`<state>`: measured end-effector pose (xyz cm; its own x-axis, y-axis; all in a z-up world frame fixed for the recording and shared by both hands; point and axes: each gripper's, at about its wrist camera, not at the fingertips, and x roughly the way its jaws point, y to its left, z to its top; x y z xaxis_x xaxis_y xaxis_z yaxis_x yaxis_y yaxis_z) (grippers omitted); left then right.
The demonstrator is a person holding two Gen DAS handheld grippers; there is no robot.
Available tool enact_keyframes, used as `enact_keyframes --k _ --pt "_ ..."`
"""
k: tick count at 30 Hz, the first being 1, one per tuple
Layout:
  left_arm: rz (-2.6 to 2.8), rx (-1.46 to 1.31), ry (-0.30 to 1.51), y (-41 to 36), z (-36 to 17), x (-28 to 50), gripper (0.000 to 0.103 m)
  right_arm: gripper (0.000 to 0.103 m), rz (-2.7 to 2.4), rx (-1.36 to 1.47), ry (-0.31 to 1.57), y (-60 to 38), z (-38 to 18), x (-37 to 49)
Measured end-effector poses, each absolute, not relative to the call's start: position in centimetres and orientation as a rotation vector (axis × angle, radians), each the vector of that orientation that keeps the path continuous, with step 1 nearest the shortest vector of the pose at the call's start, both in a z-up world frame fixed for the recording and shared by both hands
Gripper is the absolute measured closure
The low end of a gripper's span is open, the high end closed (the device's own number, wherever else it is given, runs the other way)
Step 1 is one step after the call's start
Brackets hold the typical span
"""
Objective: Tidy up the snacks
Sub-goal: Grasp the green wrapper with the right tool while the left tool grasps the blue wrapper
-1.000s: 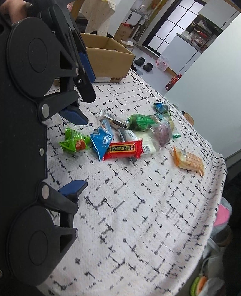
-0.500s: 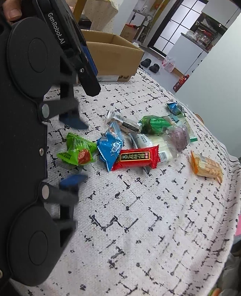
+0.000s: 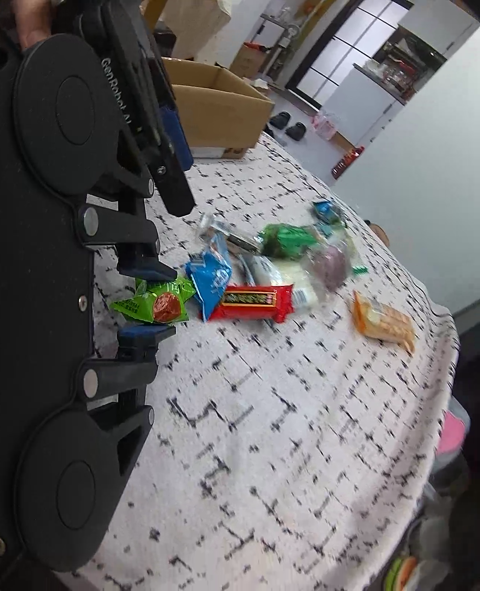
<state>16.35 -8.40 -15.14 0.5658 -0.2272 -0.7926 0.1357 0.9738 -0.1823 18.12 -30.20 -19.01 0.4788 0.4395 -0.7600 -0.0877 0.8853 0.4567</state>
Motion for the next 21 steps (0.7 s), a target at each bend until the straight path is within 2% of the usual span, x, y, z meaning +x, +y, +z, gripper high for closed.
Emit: enact_keyframes --k 13,21 --pt "-0.276 -0.082 0.948 -10.2 -15.8 17.1 0.039 0.079 0.228 0.346 0.964 -32.5 -17.1 18.0" --pt "-0.307 -0.080 0.959 -11.0 -16.8 17.5 0.039 0.079 0.164 0.354 0.975 -33.3 -17.8 18.4"
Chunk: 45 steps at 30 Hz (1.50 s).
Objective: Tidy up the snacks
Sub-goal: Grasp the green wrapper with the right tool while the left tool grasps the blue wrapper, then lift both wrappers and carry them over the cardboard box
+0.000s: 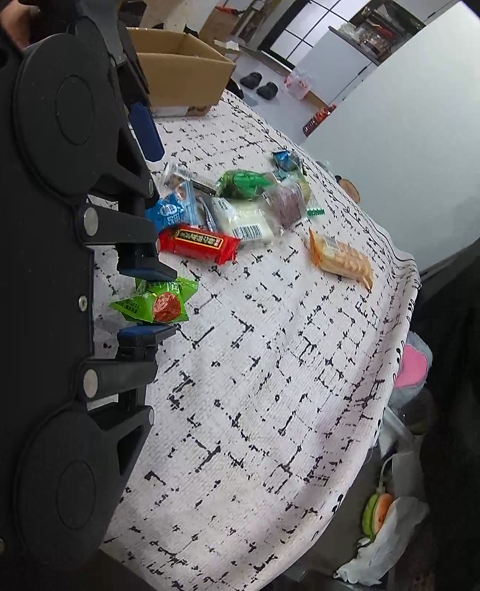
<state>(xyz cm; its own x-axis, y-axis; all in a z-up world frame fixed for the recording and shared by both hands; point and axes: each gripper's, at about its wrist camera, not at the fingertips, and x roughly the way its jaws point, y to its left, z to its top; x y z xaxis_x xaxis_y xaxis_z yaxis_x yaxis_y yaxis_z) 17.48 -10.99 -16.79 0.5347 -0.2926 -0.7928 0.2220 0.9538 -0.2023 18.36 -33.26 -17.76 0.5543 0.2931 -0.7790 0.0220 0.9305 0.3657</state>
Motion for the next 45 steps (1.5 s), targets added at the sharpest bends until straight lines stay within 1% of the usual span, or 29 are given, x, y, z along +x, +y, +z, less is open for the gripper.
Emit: enact_keyframes --k 9,11,13,14,17,18,19,20,26,34,45 --pt "-0.324 -0.083 0.975 -12.1 -18.4 18.8 0.039 0.077 0.151 0.340 0.994 -32.8 -18.7 18.8" --pt "-0.316 -0.086 0.962 -12.4 -18.8 18.9 0.039 0.075 0.148 0.342 1.005 -32.8 -19.0 19.0" --pt "-0.308 -0.077 0.970 -12.7 -19.4 19.0 0.043 0.074 0.150 0.347 1.015 -32.8 -19.2 19.2" --pt "-0.300 -0.076 0.970 -12.8 -19.6 18.9 0.046 0.074 0.150 0.350 1.018 -32.7 -19.3 19.3" --pt "-0.287 -0.059 0.954 -12.7 -19.7 18.6 0.064 0.073 0.161 0.347 1.023 -32.6 -19.4 19.4" --pt "-0.284 -0.075 0.954 -12.4 -19.6 18.6 0.065 0.073 0.170 0.344 1.026 -32.5 -19.5 19.5" --pt "-0.283 -0.089 0.955 -12.2 -19.5 18.6 0.065 0.073 0.178 0.338 1.030 -32.3 -19.5 19.5" --pt "-0.279 -0.095 0.955 -12.0 -19.5 18.5 0.066 0.076 0.186 0.336 1.033 -32.2 -19.6 19.5" --pt "-0.258 -0.100 0.932 -10.8 -18.4 17.6 0.067 0.078 0.222 0.342 1.008 -31.9 -19.2 19.4" --pt "-0.253 -0.101 0.881 -9.5 -16.0 16.5 0.067 0.079 0.252 0.378 0.944 -32.2 -17.7 18.5" --pt "-0.252 -0.127 0.785 -7.7 -12.8 14.6 0.067 0.079 0.277 0.333 0.847 -31.0 -14.5 17.2"
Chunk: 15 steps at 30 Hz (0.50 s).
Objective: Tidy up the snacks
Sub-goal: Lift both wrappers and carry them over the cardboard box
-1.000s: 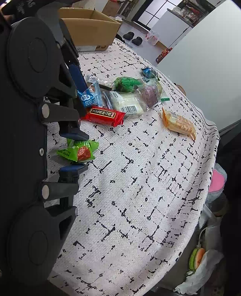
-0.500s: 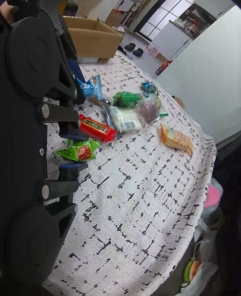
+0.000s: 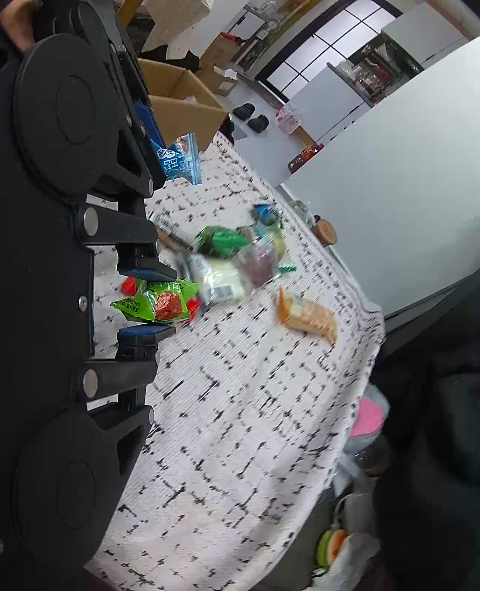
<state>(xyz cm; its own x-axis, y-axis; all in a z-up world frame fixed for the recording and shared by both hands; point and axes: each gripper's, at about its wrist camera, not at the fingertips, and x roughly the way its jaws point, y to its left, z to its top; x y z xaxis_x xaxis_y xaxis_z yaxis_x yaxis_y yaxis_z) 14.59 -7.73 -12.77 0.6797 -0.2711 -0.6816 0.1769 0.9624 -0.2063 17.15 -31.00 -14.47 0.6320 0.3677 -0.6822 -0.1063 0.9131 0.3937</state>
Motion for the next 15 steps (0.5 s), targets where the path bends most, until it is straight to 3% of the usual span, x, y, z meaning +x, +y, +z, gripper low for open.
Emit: enact_keyframes --k 15 --pt "-0.192 -0.214 0.744 -3.4 -9.8 13.6 0.066 0.079 0.357 0.274 0.759 -26.3 -10.5 17.9"
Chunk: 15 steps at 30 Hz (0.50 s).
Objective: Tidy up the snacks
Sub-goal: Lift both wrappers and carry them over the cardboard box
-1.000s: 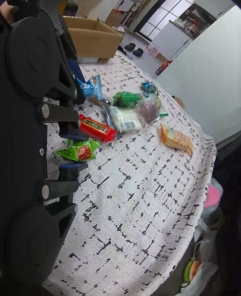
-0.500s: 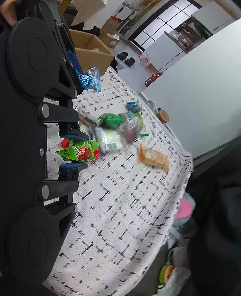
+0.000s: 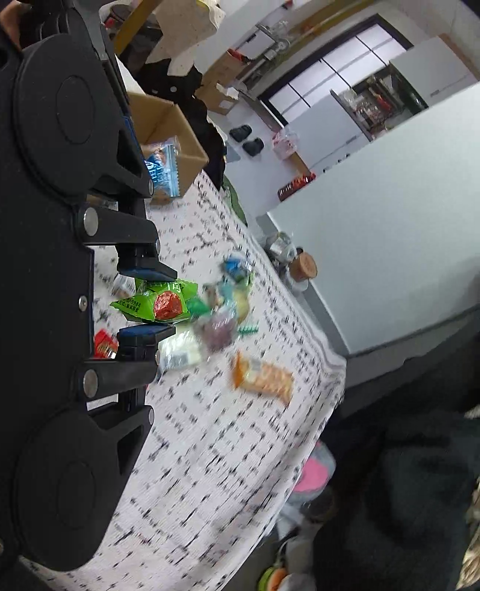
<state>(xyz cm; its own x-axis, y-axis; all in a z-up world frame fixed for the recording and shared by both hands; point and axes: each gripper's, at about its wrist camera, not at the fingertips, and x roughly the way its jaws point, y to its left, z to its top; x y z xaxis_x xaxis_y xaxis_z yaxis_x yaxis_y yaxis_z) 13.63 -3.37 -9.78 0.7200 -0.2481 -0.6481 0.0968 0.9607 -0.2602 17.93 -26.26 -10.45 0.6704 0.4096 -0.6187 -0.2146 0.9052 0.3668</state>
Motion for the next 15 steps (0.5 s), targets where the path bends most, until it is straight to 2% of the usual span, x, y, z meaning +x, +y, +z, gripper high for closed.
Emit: enact_keyframes --k 15 --pt "-0.059 -0.257 0.698 4.1 -8.2 12.3 0.066 0.079 0.468 0.229 0.723 -20.7 -8.8 18.8"
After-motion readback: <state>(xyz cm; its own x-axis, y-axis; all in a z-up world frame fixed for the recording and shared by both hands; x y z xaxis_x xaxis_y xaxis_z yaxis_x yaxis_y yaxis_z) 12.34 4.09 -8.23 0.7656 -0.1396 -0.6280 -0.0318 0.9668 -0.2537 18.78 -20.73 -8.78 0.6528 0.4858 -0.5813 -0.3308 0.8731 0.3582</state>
